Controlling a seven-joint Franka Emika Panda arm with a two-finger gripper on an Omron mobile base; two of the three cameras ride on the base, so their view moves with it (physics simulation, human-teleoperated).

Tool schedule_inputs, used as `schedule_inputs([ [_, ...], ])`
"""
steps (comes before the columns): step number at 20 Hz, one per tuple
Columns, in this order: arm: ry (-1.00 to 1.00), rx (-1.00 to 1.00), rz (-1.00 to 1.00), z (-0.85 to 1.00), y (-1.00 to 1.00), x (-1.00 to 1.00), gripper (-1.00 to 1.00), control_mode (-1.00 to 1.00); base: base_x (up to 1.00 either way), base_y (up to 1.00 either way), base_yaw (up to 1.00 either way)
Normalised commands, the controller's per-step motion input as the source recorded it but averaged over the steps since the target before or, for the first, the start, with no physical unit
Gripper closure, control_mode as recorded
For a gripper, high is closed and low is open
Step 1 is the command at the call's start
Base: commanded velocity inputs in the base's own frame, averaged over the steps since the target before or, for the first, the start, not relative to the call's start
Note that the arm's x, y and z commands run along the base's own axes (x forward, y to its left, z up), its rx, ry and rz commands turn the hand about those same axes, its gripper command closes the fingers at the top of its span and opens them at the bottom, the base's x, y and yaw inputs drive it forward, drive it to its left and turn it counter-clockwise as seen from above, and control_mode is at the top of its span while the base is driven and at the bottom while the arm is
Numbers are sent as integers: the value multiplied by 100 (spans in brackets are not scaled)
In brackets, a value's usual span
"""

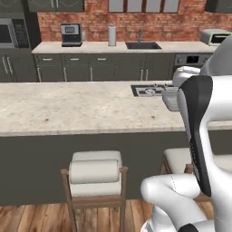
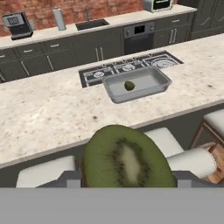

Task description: Pick up both kiwis from the fridge and place them inside the tupperware on the counter.

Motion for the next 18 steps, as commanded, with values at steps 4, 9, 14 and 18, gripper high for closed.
schedule_inputs([
  [4, 0, 0, 0, 0, 0, 0, 100, 100, 100, -6, -22],
  [9, 0, 0, 0, 0, 0, 0, 100, 100, 100, -13, -31],
  [14, 0, 0, 0, 0, 0, 0, 100, 100, 100, -17, -33],
  [18, 16, 1, -6, 2, -7, 25, 100, -100, 75, -19, -21],
])
